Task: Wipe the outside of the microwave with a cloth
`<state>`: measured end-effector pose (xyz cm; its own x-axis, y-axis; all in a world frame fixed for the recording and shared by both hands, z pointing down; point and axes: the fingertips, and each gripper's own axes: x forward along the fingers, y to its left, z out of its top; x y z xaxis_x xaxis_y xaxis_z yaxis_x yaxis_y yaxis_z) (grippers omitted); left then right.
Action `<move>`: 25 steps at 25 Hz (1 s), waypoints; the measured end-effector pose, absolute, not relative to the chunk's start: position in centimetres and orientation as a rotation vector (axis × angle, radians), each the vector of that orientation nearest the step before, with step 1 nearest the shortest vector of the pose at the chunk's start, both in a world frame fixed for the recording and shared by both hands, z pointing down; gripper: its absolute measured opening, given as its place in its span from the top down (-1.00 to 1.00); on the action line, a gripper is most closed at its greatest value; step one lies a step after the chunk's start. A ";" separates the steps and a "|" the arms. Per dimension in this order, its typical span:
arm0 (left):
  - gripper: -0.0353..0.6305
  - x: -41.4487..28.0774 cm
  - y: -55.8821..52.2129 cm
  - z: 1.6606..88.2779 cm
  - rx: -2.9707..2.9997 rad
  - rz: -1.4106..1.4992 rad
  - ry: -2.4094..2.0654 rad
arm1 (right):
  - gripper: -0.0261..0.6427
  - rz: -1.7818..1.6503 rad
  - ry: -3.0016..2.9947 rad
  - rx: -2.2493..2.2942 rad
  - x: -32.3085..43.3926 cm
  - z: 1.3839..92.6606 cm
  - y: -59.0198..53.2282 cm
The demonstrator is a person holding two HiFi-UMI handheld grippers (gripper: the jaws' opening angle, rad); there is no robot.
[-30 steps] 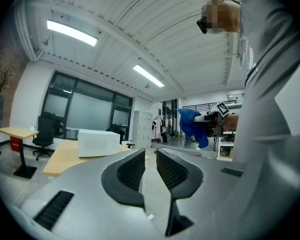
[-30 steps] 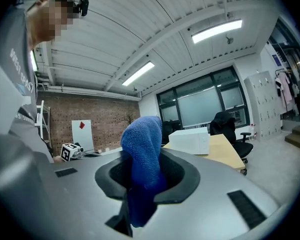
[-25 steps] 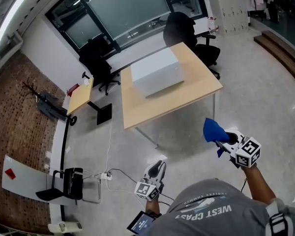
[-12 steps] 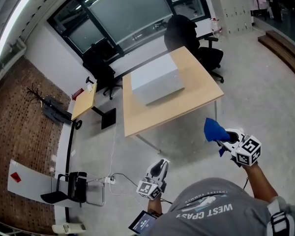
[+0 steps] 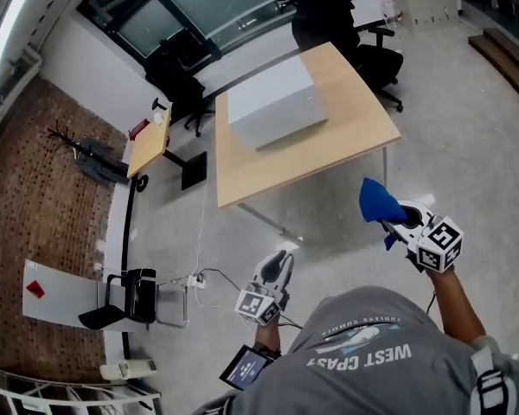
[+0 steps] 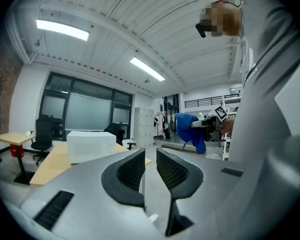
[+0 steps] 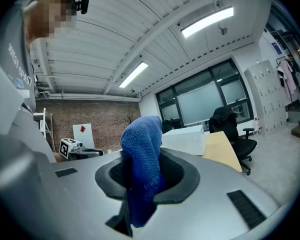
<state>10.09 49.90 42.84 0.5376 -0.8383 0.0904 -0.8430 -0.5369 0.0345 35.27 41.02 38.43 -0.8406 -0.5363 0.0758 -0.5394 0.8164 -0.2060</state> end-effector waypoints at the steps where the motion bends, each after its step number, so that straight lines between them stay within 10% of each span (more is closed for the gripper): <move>1: 0.63 9.9 49.5 43.1 2.682 0.099 -1.474 | 0.64 0.362 -2.976 0.885 35.1 39.0 40.6; 25: 0.63 -9.0 25.2 46.9 2.750 0.071 -1.212 | 0.64 0.443 -2.821 1.100 16.4 42.0 20.7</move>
<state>-9.01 25.23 46.87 0.6750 -0.7313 0.0978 -0.7378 -0.6669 0.1047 16.35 20.67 41.97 -0.7387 -0.6499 0.1787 -0.6734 0.7002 -0.2370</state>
